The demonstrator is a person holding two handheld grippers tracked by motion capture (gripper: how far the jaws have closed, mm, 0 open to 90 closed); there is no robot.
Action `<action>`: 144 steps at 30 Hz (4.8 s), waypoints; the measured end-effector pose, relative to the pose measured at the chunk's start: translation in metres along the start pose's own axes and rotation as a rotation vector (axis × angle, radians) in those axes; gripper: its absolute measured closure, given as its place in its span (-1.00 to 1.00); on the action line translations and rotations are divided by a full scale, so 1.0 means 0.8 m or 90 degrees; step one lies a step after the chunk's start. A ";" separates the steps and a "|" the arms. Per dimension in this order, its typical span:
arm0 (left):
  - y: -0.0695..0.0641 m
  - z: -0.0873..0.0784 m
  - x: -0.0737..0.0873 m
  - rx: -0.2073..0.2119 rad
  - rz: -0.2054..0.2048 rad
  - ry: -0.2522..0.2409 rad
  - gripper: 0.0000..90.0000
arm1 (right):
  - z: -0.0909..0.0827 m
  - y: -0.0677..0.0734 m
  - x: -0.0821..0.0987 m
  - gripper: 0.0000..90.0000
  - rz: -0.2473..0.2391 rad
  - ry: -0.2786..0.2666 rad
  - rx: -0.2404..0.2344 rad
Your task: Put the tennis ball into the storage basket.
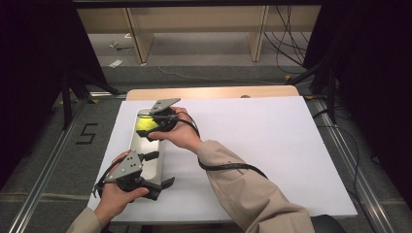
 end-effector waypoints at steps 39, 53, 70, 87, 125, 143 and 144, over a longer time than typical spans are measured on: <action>0.000 0.000 0.000 0.000 0.000 0.000 -0.99 | 0.014 0.000 0.013 -0.42 0.000 0.030 -0.005; 0.000 0.000 0.000 0.000 0.001 0.000 -0.99 | 0.018 0.000 0.018 -0.42 -0.004 0.043 -0.005; 0.000 0.000 0.000 0.002 0.001 0.000 -0.99 | 0.022 0.001 0.023 -0.42 -0.013 0.053 -0.005; -0.001 0.000 0.000 0.003 0.001 0.000 -0.99 | 0.025 0.002 0.027 -0.42 -0.016 0.060 -0.005; -0.001 0.000 0.000 0.003 -0.001 0.001 -0.99 | -0.023 -0.016 0.019 -0.81 0.012 0.015 0.028; -0.001 0.000 0.001 0.001 -0.001 0.003 -0.99 | -0.089 -0.036 0.036 -0.77 0.019 0.005 0.069; -0.001 0.000 0.001 0.001 -0.001 0.003 -0.99 | -0.092 -0.037 0.037 -0.76 0.019 0.003 0.072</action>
Point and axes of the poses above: each handheld gripper's, and its own axes: z roughly forward along the jaws, x roughly out of its underside, y roughly to its left, the point moved 8 cm from there along z, roughly forward along the jaws, and after that the axes turned 1 degree about y, right-handed, at the moved point
